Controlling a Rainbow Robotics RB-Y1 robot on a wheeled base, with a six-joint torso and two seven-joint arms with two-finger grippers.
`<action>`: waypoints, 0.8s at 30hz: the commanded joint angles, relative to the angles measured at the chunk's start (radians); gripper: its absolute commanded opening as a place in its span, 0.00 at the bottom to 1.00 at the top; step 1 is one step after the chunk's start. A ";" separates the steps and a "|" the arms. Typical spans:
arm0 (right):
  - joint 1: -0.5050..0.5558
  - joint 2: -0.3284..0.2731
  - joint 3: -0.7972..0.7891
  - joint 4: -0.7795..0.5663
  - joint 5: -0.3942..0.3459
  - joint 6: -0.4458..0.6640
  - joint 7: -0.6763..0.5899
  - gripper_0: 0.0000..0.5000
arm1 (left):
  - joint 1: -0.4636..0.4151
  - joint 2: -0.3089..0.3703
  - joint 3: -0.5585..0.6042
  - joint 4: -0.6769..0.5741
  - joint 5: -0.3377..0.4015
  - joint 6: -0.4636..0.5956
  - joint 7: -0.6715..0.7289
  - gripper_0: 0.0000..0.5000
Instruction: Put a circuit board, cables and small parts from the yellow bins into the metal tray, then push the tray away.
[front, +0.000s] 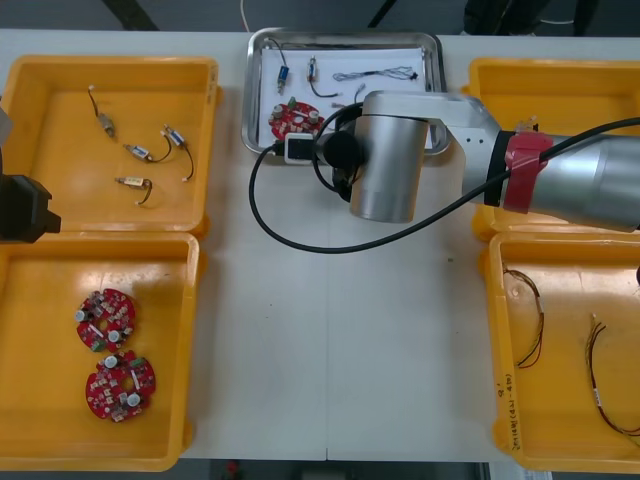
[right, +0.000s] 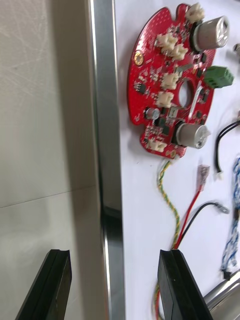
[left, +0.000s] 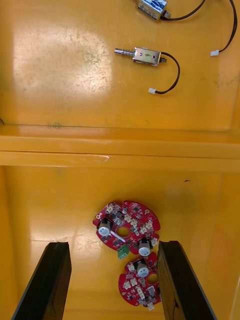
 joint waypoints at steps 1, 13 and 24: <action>-0.062 0.006 -0.083 -0.065 -0.051 0.068 0.043 1.00 | 0.016 0.007 0.028 -0.031 -0.007 0.006 -0.090 1.00; -0.061 0.006 -0.179 -0.240 -0.139 0.296 0.016 1.00 | 0.016 0.007 0.028 -0.031 -0.007 0.006 -0.090 1.00; -0.025 0.007 -0.314 -0.384 -0.267 0.528 -0.027 1.00 | 0.016 0.007 0.028 -0.031 -0.007 0.006 -0.090 1.00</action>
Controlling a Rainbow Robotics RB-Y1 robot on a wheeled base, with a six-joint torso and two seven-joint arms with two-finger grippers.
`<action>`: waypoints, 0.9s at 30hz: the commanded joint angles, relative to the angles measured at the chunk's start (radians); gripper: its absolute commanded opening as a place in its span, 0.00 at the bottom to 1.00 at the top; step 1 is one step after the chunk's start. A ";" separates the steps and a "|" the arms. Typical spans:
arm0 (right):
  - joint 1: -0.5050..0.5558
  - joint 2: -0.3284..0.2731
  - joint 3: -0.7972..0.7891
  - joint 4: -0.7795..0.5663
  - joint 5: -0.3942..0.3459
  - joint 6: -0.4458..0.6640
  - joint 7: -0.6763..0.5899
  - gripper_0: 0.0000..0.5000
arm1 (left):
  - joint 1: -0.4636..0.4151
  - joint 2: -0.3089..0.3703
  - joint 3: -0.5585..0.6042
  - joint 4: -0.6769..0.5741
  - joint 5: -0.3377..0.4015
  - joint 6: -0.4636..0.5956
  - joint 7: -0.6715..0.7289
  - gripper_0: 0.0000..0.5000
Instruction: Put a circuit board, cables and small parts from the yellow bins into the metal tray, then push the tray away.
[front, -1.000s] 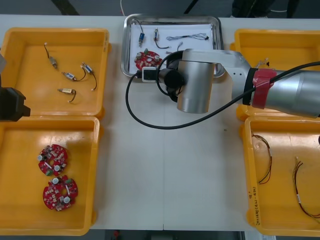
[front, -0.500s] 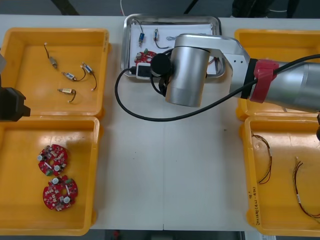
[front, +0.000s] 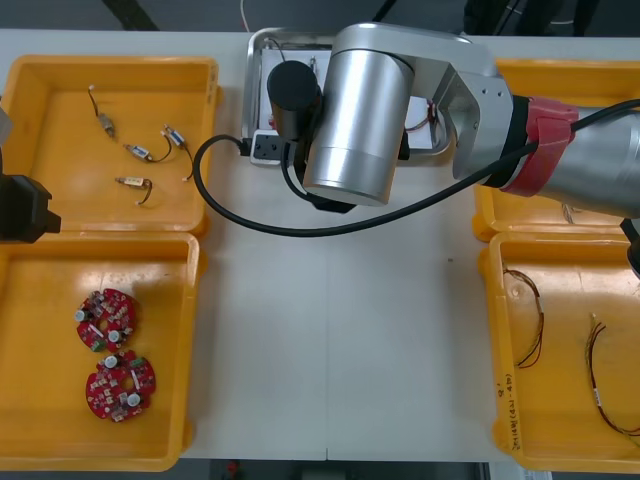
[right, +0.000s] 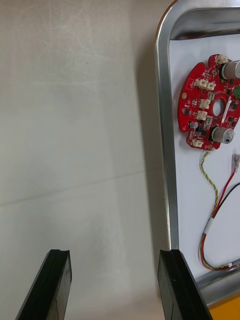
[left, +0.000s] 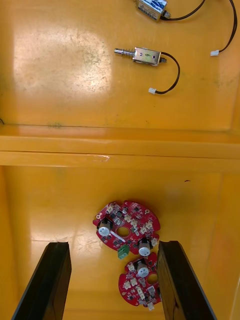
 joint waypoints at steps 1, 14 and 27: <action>-0.009 0.007 -0.099 -0.081 -0.030 0.073 -0.028 1.00 | 0.016 0.007 0.028 -0.030 -0.007 0.006 -0.090 1.00; 0.098 -0.016 -0.297 -0.239 -0.148 0.343 -0.180 1.00 | 0.016 0.007 0.028 -0.030 -0.007 0.006 -0.090 1.00; 0.304 -0.123 -0.590 -0.441 -0.226 0.475 -0.419 1.00 | 0.016 0.007 0.028 -0.030 -0.007 0.006 -0.090 1.00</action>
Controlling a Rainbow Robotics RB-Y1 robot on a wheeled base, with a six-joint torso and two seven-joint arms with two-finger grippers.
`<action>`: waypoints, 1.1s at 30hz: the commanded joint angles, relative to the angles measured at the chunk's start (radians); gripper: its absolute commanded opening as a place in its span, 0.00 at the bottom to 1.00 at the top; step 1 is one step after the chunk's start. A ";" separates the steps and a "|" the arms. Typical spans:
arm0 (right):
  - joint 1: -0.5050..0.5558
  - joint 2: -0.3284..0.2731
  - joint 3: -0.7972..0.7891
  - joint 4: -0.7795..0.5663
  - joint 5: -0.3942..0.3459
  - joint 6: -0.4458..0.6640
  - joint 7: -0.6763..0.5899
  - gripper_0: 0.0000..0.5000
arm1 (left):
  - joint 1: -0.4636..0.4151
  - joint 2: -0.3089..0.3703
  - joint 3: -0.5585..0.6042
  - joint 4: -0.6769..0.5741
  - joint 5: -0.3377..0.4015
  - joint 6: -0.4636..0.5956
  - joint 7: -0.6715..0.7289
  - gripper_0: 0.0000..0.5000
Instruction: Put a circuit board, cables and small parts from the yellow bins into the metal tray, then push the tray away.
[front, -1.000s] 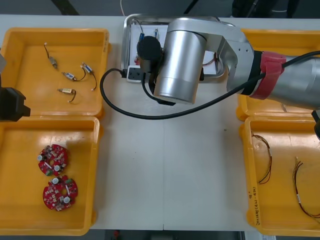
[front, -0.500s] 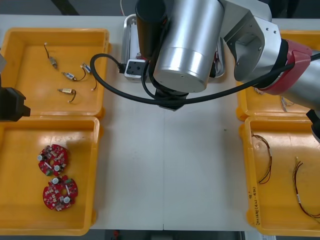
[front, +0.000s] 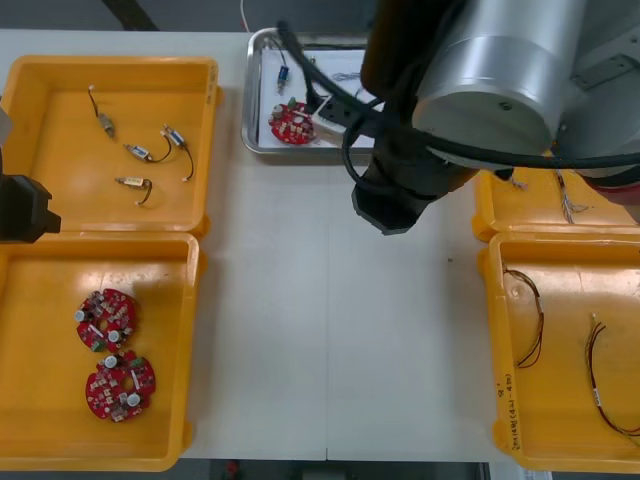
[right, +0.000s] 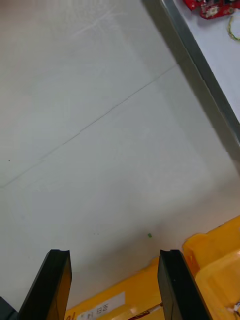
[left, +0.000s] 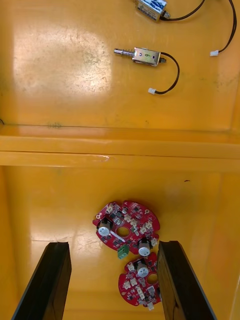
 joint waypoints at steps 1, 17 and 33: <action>0.088 -0.068 -0.147 -0.092 -0.026 0.006 -0.099 1.00 | 0.016 0.007 0.028 -0.030 -0.007 0.006 -0.090 1.00; 0.468 -0.308 -0.624 -0.207 -0.147 0.006 -0.196 1.00 | 0.016 0.007 0.028 -0.030 -0.007 0.006 -0.090 1.00; 0.780 -0.329 -1.003 -0.161 -0.083 0.006 -0.119 1.00 | 0.016 0.007 0.028 -0.030 -0.007 0.006 -0.090 1.00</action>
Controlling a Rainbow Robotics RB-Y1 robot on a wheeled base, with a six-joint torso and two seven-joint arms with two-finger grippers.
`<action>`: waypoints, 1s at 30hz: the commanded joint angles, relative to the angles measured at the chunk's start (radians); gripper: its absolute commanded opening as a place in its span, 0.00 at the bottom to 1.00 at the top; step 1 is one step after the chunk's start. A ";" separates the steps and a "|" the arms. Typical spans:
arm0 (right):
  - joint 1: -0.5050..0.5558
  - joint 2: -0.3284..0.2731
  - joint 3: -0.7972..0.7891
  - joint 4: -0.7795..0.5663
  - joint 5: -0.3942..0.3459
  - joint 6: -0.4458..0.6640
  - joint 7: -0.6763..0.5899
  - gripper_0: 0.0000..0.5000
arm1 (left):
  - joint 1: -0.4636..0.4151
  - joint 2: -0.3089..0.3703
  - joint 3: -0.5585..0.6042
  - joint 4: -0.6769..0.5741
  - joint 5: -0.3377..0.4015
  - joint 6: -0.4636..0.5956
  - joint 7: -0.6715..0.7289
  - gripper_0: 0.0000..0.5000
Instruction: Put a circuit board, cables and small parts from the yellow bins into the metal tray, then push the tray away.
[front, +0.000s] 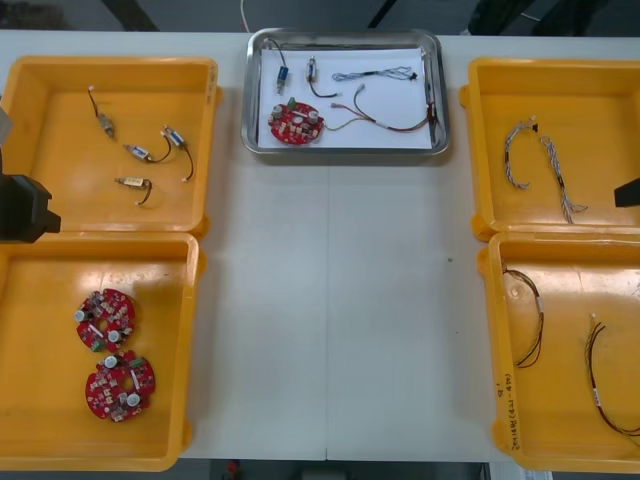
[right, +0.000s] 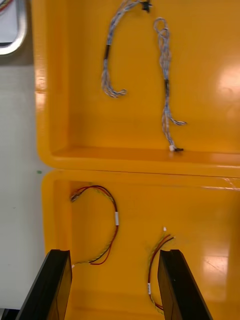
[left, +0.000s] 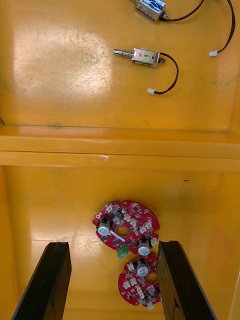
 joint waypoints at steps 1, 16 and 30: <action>0.096 -0.033 -0.093 -0.003 0.045 0.004 0.073 1.00 | 0.016 0.007 0.028 -0.029 -0.007 0.006 -0.090 1.00; 0.212 0.019 -0.169 0.066 0.045 0.004 0.168 1.00 | 0.016 0.007 0.028 -0.029 -0.007 0.006 -0.090 1.00; 0.212 0.019 -0.148 0.064 0.037 0.004 0.177 1.00 | 0.016 0.007 0.028 -0.029 -0.007 0.006 -0.090 1.00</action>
